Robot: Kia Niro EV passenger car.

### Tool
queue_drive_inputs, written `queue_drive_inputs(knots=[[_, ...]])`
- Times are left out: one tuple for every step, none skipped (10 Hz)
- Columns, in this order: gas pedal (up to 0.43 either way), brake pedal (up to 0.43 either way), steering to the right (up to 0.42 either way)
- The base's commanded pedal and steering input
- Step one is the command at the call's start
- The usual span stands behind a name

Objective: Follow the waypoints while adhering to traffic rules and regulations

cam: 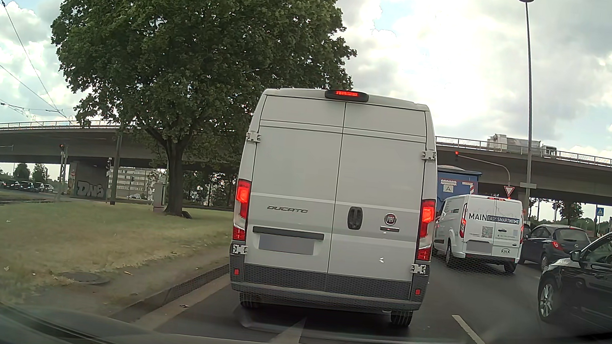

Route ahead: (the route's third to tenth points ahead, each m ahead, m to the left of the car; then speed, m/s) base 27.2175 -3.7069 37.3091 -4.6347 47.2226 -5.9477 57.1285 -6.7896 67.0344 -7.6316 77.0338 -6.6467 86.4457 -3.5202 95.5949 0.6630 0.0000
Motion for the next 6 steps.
queue_drive_inputs(knots=[[0.000, 0.323, 0.002], [0.000, 0.317, 0.002], [0.000, 0.323, 0.002], [0.000, 0.323, 0.002], [0.000, 0.317, 0.002], [0.000, 0.323, 0.002]])
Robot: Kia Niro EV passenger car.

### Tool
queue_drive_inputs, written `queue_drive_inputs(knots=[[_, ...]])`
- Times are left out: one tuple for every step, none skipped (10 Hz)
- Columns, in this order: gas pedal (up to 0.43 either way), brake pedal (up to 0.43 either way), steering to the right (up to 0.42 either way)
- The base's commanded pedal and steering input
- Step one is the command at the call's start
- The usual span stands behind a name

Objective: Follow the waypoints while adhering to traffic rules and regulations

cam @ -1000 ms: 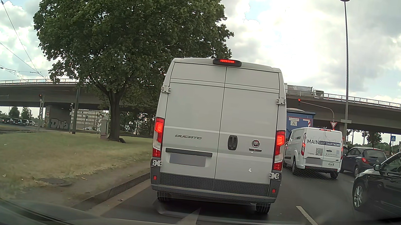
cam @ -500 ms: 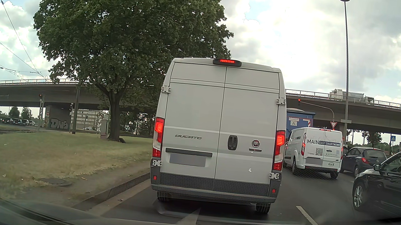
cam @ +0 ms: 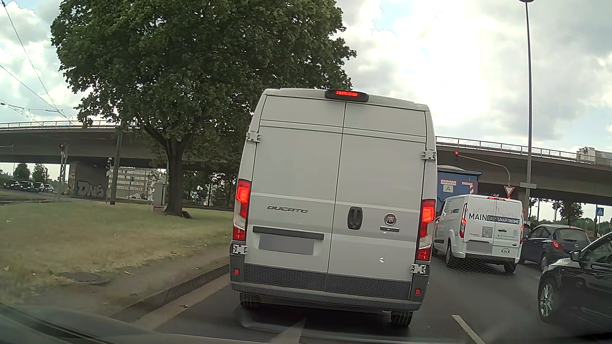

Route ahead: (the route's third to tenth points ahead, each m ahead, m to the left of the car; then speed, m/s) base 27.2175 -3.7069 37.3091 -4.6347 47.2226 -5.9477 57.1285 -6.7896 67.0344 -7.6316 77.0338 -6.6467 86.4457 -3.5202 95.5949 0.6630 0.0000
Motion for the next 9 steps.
queue_drive_inputs(knots=[[0.000, 0.317, 0.002], [0.000, 0.323, 0.002], [0.000, 0.317, 0.003], [0.000, 0.317, 0.003], [0.000, 0.323, 0.003], [0.000, 0.317, 0.003], [0.000, 0.317, 0.002], [0.000, 0.317, 0.002], [0.000, 0.317, 0.002]])
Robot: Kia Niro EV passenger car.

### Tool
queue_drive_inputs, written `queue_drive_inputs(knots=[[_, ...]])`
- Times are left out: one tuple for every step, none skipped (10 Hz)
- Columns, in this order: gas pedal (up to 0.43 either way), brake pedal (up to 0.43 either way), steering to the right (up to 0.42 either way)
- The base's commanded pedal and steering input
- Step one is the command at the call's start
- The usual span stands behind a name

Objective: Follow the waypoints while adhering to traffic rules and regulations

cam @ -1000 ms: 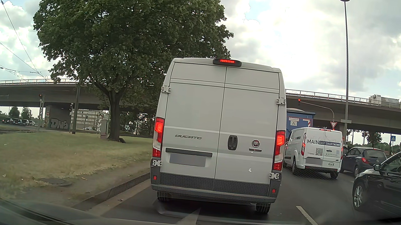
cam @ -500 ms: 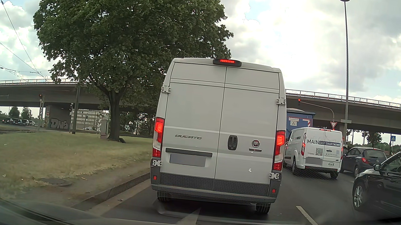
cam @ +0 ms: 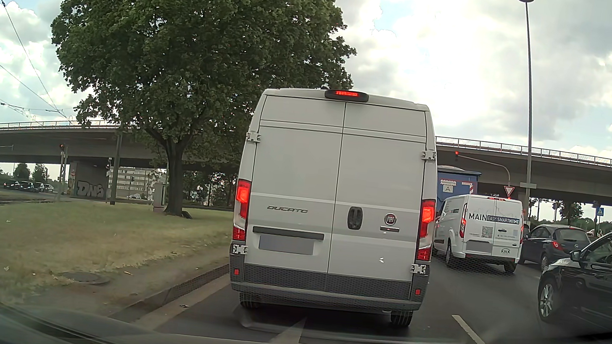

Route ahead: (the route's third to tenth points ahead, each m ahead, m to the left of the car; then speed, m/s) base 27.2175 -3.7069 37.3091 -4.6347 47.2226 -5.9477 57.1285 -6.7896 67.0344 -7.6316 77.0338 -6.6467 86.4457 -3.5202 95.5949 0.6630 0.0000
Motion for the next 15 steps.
queue_drive_inputs(knots=[[0.000, 0.317, 0.002], [0.000, 0.317, 0.002], [0.000, 0.317, 0.002], [0.000, 0.317, 0.003], [0.000, 0.317, 0.002], [0.000, 0.317, 0.002], [0.000, 0.317, 0.002], [0.000, 0.317, 0.003], [0.000, 0.317, 0.002], [0.000, 0.317, 0.002], [0.000, 0.323, 0.002], [0.000, 0.317, 0.002], [0.000, 0.317, 0.002], [0.000, 0.323, 0.002], [0.000, 0.317, 0.002]])
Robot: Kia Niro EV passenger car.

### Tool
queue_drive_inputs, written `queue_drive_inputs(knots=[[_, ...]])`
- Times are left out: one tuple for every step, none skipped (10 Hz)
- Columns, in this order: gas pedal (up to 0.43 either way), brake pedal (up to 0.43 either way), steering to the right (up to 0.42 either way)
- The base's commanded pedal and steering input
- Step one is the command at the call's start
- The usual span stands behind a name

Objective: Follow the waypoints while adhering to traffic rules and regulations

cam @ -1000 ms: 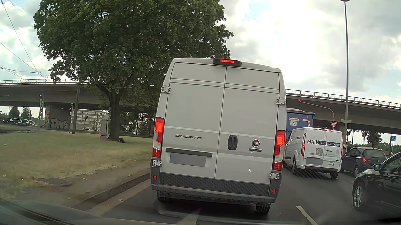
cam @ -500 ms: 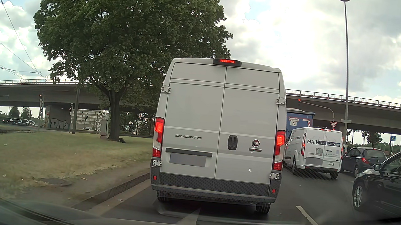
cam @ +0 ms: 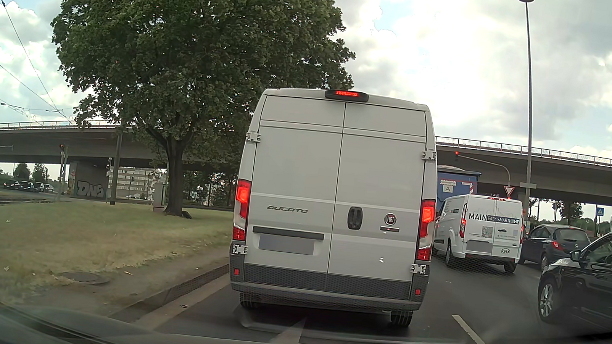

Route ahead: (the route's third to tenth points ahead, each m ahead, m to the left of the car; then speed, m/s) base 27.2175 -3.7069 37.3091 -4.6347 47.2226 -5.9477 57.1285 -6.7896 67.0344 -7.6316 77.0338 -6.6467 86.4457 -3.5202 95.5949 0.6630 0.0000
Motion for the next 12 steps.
queue_drive_inputs(knots=[[0.000, 0.317, 0.003], [0.000, 0.323, 0.002], [0.000, 0.323, 0.003], [0.000, 0.317, 0.002], [0.000, 0.317, 0.002], [0.000, 0.317, 0.002], [0.000, 0.317, 0.002], [0.000, 0.317, 0.003], [0.000, 0.317, 0.002], [0.000, 0.317, 0.002], [0.000, 0.317, 0.002], [0.000, 0.317, 0.002]])
